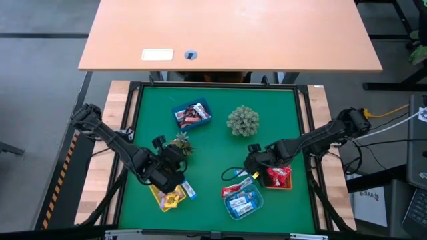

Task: Sort candy
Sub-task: Put the white-blue chocolate into the light blue bin

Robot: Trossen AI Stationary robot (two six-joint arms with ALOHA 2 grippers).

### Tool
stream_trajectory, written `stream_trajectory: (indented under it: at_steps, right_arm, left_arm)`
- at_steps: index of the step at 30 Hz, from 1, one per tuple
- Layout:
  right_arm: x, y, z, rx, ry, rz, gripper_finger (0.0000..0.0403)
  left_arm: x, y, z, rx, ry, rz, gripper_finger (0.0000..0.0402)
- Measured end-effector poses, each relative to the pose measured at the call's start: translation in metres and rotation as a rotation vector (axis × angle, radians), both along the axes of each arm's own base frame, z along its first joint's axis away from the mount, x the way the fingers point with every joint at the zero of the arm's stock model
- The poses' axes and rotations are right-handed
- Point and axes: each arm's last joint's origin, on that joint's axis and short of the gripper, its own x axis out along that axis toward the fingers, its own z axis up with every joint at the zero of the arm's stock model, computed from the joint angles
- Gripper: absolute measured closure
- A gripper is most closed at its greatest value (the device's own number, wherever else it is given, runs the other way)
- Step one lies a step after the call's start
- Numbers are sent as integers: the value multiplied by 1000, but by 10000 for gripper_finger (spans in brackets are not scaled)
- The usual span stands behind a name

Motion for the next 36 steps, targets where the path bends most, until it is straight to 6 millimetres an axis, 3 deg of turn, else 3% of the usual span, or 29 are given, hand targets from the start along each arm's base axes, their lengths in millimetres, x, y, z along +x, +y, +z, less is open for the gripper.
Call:
stream_trajectory:
  at_steps: [14,30,36]
  right_arm:
    - [8,3,-4,1,-90,-15,159]
    - [21,7,-49,-44,31,-16,159]
    - [23,8,-56,-49,54,-16,159]
  left_arm:
    - [21,17,3,58,6,-94,272]
    - [28,28,3,33,8,-85,272]
    - [29,28,3,31,5,-86,272]
